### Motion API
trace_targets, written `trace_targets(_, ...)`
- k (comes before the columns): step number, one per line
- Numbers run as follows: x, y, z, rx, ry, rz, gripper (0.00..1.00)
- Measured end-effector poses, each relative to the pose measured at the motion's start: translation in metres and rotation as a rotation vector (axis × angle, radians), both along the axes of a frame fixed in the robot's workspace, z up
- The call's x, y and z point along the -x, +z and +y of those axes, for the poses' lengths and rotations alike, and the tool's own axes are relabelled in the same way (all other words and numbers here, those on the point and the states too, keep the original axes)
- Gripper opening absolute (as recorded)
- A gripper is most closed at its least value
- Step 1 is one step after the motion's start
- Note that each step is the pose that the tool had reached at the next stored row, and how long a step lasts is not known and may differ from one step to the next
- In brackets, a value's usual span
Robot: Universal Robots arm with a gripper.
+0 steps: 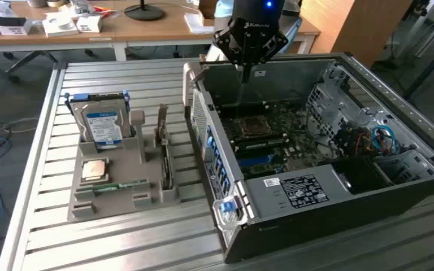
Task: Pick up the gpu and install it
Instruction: 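Reach for the gpu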
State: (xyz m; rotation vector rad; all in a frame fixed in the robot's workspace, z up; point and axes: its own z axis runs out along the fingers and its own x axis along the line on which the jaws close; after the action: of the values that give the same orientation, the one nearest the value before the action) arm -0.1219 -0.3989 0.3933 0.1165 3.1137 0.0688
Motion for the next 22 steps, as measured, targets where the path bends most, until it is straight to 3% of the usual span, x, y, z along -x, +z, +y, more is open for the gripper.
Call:
trace_targets(12, 0.001, -0.0001, 0.0000, -0.0002, 0.000, -0.0001, 0.11)
trace_targets(22, 0.013, 0.0000, 0.0000, 0.0000, 0.000, 0.0000, 0.11)
